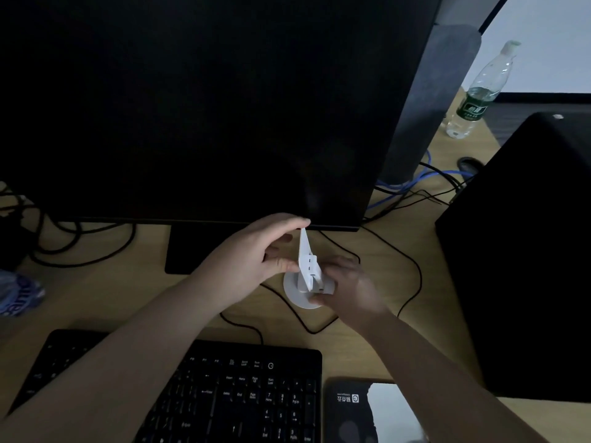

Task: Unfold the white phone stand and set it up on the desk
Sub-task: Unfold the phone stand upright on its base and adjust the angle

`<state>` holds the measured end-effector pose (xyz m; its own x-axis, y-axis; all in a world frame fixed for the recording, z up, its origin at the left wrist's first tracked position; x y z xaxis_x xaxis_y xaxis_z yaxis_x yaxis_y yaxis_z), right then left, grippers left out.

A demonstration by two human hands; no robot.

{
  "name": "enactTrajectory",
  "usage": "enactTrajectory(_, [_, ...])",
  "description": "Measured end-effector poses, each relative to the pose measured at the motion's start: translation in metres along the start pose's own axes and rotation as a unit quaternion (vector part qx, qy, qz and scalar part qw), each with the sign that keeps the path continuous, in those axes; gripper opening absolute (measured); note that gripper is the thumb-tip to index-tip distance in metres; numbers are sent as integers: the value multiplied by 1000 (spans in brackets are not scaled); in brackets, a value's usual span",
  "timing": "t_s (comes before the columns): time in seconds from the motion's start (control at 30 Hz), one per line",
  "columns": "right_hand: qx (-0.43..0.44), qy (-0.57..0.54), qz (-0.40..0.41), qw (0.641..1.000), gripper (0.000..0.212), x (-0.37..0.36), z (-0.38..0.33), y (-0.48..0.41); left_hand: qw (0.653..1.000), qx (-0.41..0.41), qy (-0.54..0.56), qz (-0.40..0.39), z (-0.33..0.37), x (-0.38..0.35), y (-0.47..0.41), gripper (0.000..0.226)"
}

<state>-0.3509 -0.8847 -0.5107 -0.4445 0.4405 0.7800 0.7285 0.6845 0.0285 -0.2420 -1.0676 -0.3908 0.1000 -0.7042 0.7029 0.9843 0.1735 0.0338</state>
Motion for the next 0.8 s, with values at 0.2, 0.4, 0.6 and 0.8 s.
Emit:
enactTrajectory(0.2, [-28,-45,-10,999,54,6,-3,0,1000,10,-4,-5,0,2,-3,62])
enactTrajectory(0.4, [-33,-40,-5,999,58,8,0,8,1000,12,8,-9,-3,1,-5,60])
enactTrajectory(0.6, [-41,-29,-20,999,57,9,-3,6,998,16,54,-12,1,-3,-2,74])
enactTrajectory(0.8, [-56,-20,-25,998,52,10,-8,5,999,4,46,4,16,-13,-6,72])
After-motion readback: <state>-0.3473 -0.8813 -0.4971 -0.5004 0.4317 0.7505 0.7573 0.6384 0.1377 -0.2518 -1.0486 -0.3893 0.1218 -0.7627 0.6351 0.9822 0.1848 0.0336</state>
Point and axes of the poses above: each hand's wrist, its own y-axis away from the middle knuckle, its own x-axis out of the back of the hand, z = x × y, the point moved 1 cm from there along -y, towards the middle knuckle, and after that the axes turned 2 degrees about z, right-handed, at the moved point
